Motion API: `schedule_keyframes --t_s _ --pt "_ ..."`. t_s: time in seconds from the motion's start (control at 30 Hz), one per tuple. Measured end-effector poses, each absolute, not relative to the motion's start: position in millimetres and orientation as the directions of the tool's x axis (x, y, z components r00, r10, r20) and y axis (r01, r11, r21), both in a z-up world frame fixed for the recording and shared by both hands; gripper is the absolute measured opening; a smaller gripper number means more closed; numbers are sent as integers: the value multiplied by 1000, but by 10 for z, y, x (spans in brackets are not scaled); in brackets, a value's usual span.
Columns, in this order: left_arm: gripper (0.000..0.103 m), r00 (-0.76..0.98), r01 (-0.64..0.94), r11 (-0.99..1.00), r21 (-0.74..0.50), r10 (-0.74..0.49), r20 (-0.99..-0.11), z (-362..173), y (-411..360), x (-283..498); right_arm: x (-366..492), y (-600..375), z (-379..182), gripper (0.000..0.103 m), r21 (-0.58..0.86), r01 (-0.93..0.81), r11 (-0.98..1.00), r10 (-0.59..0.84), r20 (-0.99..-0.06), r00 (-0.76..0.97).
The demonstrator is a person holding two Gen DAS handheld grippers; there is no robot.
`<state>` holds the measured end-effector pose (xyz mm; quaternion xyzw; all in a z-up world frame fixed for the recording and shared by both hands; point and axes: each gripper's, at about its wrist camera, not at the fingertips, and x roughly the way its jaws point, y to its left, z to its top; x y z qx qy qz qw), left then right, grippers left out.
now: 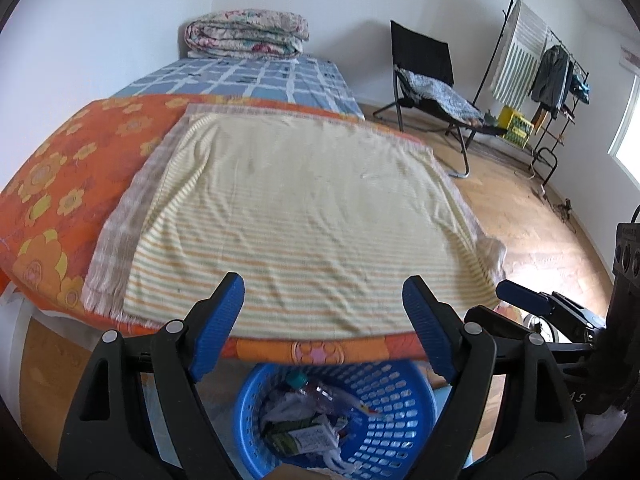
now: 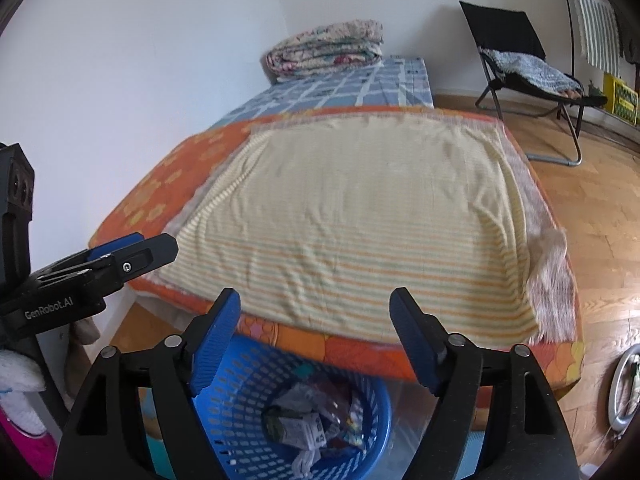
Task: Collect trash
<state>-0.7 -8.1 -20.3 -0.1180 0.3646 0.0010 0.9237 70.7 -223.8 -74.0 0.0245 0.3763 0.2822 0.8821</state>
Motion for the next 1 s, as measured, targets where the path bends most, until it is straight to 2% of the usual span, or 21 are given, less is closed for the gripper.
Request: schedule_keyframes --t_s 0.4,0.47,0.53,0.83,1.0 --pt "84 792 -81 980 -183 -49 -609 233 -68 167 892 -2207 -327 80 229 -503 833 535 -562 631" --pt "86 797 -86 981 -172 -36 -603 291 -47 192 921 -2189 -293 80 204 -509 836 527 -555 643" --pt "97 807 -90 980 -177 -32 -590 353 1 221 958 -2188 -271 80 193 -508 840 521 -549 654" --pt "101 823 -138 974 -177 14 -567 413 183 368 1168 -2162 -244 81 174 -506 845 512 -535 672" --pt "101 811 -161 967 -195 17 -585 331 232 461 1320 -2192 -305 81 219 -478 851 513 -543 665"
